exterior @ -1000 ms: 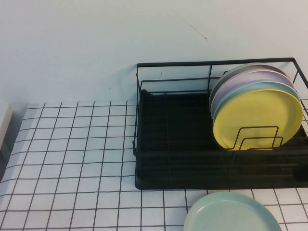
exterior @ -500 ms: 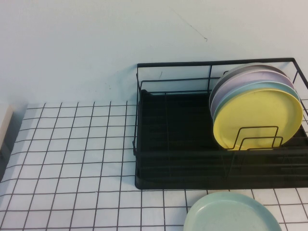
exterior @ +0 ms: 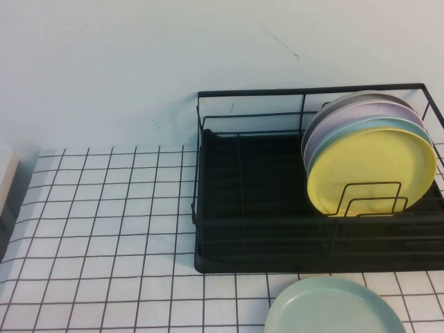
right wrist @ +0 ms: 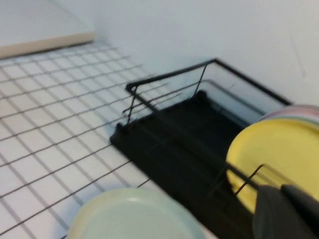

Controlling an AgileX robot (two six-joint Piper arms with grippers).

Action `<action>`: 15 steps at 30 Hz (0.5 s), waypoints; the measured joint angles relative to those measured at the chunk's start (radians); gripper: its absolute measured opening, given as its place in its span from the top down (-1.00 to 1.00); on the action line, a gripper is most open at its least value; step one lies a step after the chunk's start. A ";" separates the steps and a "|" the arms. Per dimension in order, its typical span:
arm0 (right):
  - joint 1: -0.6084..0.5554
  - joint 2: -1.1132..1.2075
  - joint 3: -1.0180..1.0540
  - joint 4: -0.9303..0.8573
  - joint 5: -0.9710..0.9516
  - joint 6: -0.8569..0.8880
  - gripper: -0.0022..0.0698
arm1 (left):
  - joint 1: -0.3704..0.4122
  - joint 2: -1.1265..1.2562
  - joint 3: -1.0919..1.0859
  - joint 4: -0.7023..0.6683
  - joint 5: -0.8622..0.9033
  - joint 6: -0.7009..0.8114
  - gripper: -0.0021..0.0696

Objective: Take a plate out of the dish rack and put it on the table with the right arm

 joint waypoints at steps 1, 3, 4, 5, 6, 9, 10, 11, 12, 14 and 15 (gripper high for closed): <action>0.000 0.000 0.000 -0.024 0.032 0.027 0.94 | 0.000 0.000 0.000 0.000 0.000 0.000 0.95; 0.000 0.000 0.001 -0.044 0.112 0.101 0.94 | 0.000 0.000 0.000 0.000 0.000 0.000 0.95; 0.000 -0.001 0.003 -0.054 0.154 0.146 0.94 | 0.000 0.000 0.000 0.000 0.000 0.000 0.95; 0.000 -0.001 0.005 -0.064 0.191 0.177 0.94 | 0.000 0.000 0.000 0.000 0.000 0.000 0.95; 0.000 -0.001 0.005 -0.081 0.218 0.209 0.94 | 0.000 0.000 0.000 0.000 0.000 0.000 0.95; 0.000 -0.002 0.005 -0.154 0.219 0.252 0.94 | 0.000 0.000 0.000 0.000 0.000 0.000 0.95; 0.000 -0.005 0.005 -0.183 0.185 0.257 0.94 | 0.000 0.000 0.000 0.000 0.000 0.000 0.95; 0.000 -0.005 0.007 -0.210 0.141 0.259 0.94 | 0.000 0.000 0.000 0.000 0.000 0.000 0.95; 0.000 -0.005 0.007 -0.227 0.101 0.259 0.94 | 0.000 0.000 0.000 0.000 0.000 0.000 0.95; 0.000 -0.005 0.009 -0.248 0.018 0.250 0.94 | 0.000 0.000 0.000 0.000 0.000 0.000 0.95; 0.000 -0.005 0.011 -0.259 -0.057 0.241 0.94 | 0.000 0.000 0.000 0.000 0.000 0.000 0.95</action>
